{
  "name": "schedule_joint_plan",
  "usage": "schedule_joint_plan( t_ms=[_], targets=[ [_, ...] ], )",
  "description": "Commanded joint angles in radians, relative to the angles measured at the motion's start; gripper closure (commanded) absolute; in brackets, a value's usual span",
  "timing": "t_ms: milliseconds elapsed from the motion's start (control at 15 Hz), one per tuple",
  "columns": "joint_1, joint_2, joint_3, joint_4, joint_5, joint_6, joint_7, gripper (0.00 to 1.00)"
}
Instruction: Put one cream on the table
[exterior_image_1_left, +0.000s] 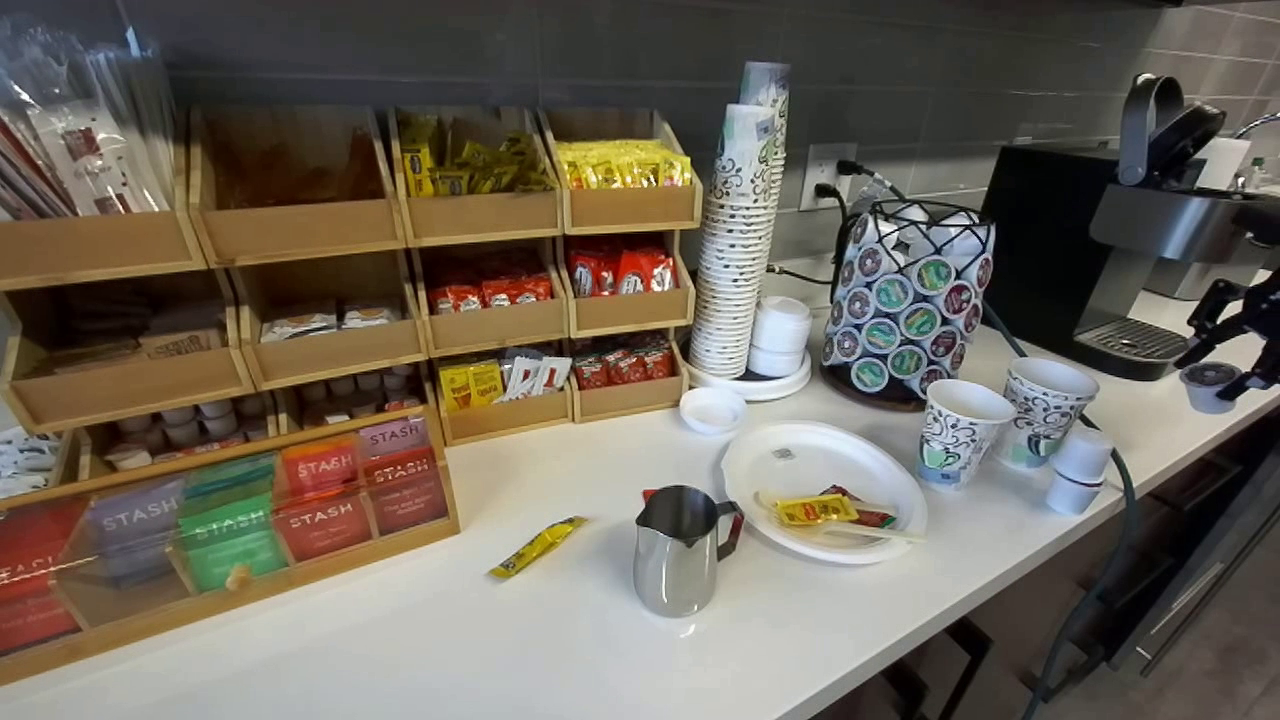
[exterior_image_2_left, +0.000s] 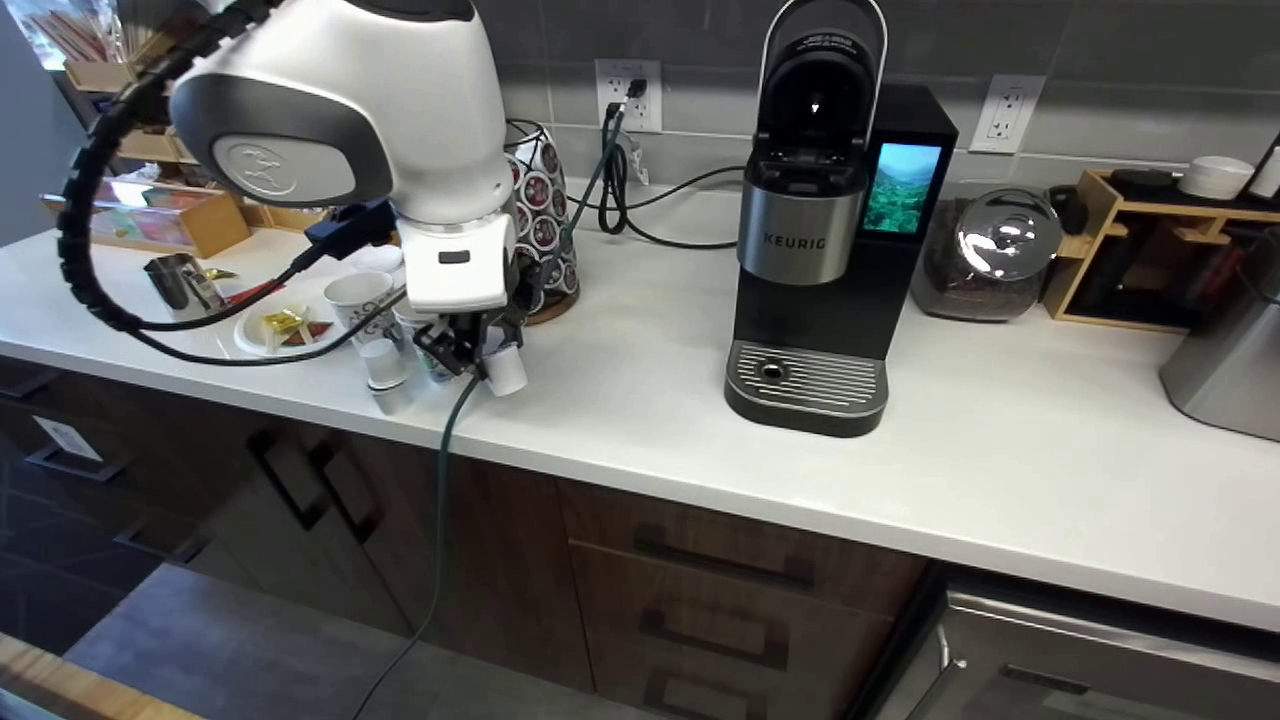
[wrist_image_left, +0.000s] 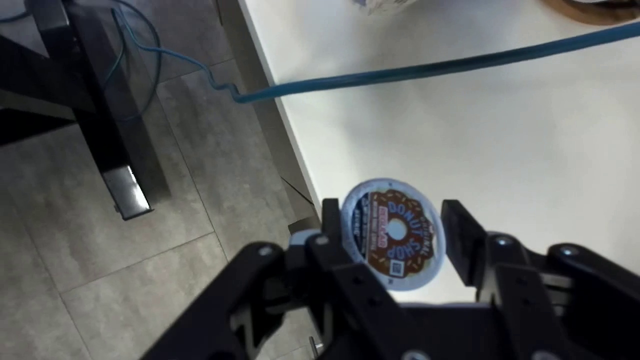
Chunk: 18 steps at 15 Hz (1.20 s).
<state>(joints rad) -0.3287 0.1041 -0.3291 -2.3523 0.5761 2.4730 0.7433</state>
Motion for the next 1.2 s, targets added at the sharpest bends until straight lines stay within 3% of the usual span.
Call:
schedule_joint_plan(
  t_ms=[0,467,800,867,933,1067,1133],
  targets=[
    [-0.019,0.108,0.01,0.069,0.199,-0.023,0.013,0.73],
    [-0.049,0.304,0.006,0.204,0.519,-0.037,0.087,0.73],
    [-0.086,0.338,0.002,0.28,0.672,-0.05,0.178,0.73],
    [-0.055,0.32,-0.009,0.241,0.611,-0.013,0.148,0.73],
    [-0.058,0.32,-0.011,0.25,0.616,-0.013,0.151,0.48],
    [-0.056,0.32,-0.011,0.249,0.615,-0.013,0.15,0.48],
    [-0.049,0.324,0.0,0.252,0.663,0.034,0.132,0.73]
  ],
)
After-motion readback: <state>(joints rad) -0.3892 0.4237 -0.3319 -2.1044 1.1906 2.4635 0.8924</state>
